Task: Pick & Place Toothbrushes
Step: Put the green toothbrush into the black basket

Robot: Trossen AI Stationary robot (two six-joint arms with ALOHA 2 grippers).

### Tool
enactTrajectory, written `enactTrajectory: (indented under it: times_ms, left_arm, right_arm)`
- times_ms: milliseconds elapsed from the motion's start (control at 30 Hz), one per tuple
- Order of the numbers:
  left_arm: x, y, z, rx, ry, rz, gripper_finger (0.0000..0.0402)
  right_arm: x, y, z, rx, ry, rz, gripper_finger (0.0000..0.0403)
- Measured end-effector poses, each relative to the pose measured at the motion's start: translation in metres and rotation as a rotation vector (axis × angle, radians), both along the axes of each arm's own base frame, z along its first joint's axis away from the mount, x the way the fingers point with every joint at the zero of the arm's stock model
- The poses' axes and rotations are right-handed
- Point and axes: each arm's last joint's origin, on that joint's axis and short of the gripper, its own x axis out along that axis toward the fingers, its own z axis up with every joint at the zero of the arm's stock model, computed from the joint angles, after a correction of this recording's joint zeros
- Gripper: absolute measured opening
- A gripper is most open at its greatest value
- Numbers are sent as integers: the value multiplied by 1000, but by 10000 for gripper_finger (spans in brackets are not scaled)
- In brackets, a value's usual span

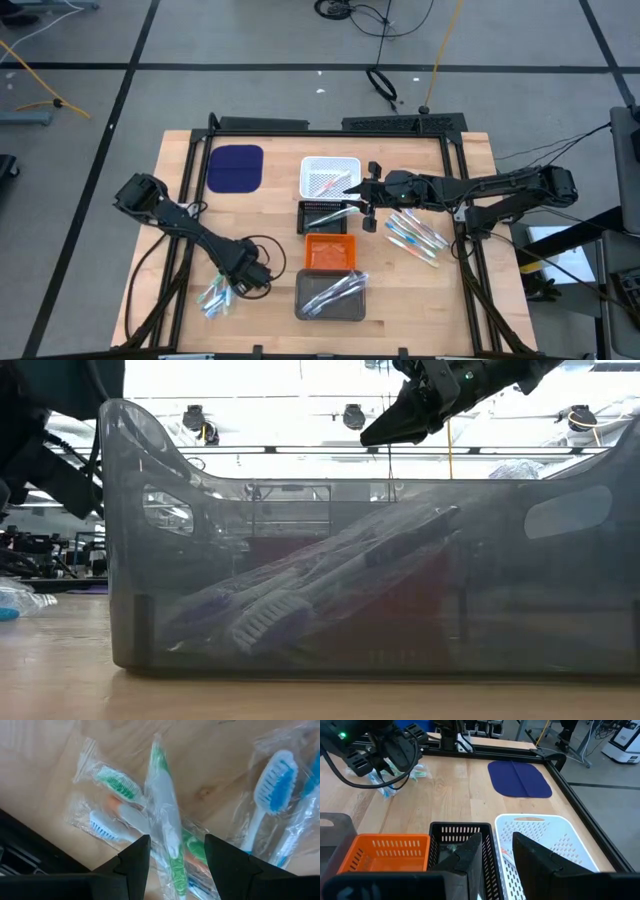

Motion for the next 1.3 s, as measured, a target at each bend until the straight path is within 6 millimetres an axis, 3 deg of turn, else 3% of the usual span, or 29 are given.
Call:
enactTrajectory:
  times_ms: [200, 467, 700, 933, 1133, 1300]
  left_arm:
    - [0, 0, 0, 0, 0, -1, 171]
    - [1, 2, 0, -8, -2, -11, 16]
    - [8, 8, 9, 3, 1, -18, 6]
    - [24, 15, 45, 126, -24, -74, 5]
    - [45, 19, 93, 323, -289, -168, 5]
    - [49, 25, 139, 498, -554, -240, 7]
  right_arm:
    - [0, 0, 0, 0, 0, 0, 100]
    - [0, 0, 0, 0, 0, 0, 100]
    - [0, 0, 0, 0, 0, 0, 100]
    - [0, 0, 0, 0, 0, 0, 100]
    - [0, 0, 0, 7, -1, 0, 100]
    - [1, 0, 2, 18, -26, -3, 100]
